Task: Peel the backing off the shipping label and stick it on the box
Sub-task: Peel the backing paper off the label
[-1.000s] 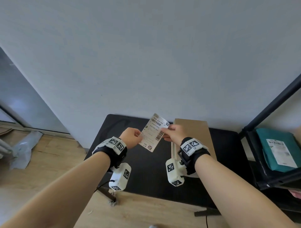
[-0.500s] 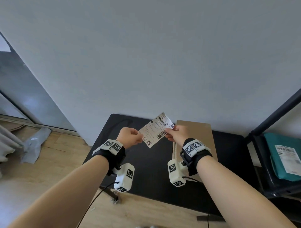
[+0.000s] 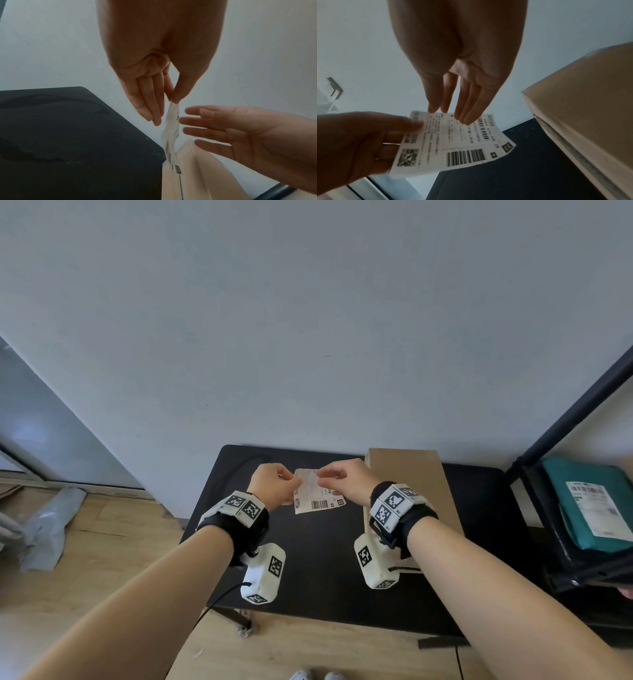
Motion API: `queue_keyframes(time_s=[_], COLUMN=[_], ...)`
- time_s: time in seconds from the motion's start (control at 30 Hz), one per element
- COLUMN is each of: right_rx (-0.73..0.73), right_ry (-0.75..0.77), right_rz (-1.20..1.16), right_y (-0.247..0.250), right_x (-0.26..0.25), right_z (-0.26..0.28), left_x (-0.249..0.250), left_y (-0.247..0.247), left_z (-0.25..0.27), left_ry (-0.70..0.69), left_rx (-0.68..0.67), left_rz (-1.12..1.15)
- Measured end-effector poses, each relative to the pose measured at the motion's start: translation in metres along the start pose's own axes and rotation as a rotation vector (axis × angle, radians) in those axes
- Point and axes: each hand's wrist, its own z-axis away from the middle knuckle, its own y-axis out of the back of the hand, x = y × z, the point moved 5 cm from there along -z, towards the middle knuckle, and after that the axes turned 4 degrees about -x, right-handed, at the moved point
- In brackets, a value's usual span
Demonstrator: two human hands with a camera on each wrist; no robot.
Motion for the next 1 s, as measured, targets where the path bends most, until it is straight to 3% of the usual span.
queue_keyframes(time_s=[0.17,0.5,1.0], right_rx=[-0.043,-0.048,0.031], right_ry=[-0.030,-0.075,-0.037], right_rz=[-0.235,-0.519,-0.590], right_y=[-0.016,-0.019,-0.010], right_x=[-0.006,-0.005,-0.001], right_z=[-0.001,-0.002,-0.004], left_x=[0.011,0.013,0.024], left_y=[-0.004,0.001,-0.007], left_z=[0.000,-0.004,-0.004], left_ry=[-0.076,-0.141,-0.217], left_rx=[-0.088,-0.104,-0.036], left_rz=[0.040,-0.009,-0.128])
